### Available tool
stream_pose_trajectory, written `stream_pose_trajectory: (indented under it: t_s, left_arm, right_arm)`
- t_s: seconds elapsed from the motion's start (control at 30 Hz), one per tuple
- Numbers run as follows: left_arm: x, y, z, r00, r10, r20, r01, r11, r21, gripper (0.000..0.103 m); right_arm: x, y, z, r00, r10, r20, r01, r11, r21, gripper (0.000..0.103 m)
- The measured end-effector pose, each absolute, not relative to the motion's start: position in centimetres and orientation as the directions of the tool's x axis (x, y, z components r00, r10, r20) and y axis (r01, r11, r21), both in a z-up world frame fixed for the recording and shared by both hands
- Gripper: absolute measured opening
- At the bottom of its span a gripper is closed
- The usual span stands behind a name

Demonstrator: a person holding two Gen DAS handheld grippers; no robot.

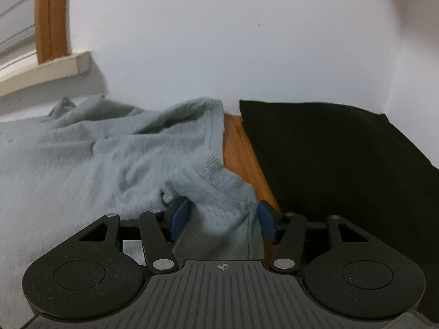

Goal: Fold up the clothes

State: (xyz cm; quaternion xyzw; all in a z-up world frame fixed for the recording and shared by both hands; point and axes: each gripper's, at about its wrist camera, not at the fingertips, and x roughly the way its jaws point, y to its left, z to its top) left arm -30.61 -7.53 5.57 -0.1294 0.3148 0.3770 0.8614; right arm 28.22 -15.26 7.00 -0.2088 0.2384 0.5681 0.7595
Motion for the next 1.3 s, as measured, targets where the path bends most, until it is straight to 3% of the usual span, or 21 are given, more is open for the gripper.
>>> stream_pose_trajectory:
  t_s: [0.33,0.47,0.8,0.9,0.97,1.07,1.2,1.23,1.3]
  left_arm:
    - [-30.3,-3.4,5.5,0.499,0.587,-0.638,-0.753,0.658,0.016,0.094]
    - [-29.9,-3.9,5.7,0.477,0.619,-0.624,-0.758,0.650,0.065,0.094]
    - [-27.7,-11.3,10.0,0.595,0.596,-0.539,-0.669,0.739,0.080,0.091]
    - [-26.3,-14.0,9.8,0.613,0.575,-0.542,-0.641,0.763,0.085,0.072]
    - [-25.8,-15.4,9.5,0.631,0.562,-0.535,-0.633,0.772,0.065,0.052]
    - [-25.1,-17.2,9.1,0.657,0.523,-0.543,-0.606,0.795,0.032,0.031]
    - [-23.9,-19.8,9.2,0.689,0.452,-0.566,-0.529,0.848,0.033,0.020]
    - [-23.5,-20.4,9.2,0.696,0.430,-0.576,-0.503,0.864,0.037,0.013]
    - [-23.0,-21.7,9.3,0.703,0.385,-0.598,-0.450,0.892,0.045,0.013]
  right_arm:
    - [28.1,-10.2,6.7,0.287,0.767,-0.574,-0.954,0.282,-0.100,0.055]
    - [26.6,-10.9,6.8,0.337,0.757,-0.559,-0.941,0.292,-0.172,0.064]
    - [22.6,-20.9,8.7,0.110,0.810,-0.575,-0.994,0.086,-0.069,0.070]
    - [21.1,-22.0,7.8,0.086,0.813,-0.575,-0.996,0.057,-0.068,0.072]
    - [20.0,-22.1,7.4,0.082,0.834,-0.546,-0.996,0.051,-0.071,0.072]
    - [18.5,-21.8,6.8,0.096,0.846,-0.525,-0.994,0.053,-0.097,0.072]
    - [16.9,-21.5,6.3,0.118,0.842,-0.526,-0.981,0.016,-0.194,0.072]
    - [16.7,-21.5,6.2,0.121,0.844,-0.522,-0.978,0.010,-0.210,0.072]
    - [16.6,-21.4,6.1,0.119,0.843,-0.524,-0.978,0.008,-0.209,0.072]
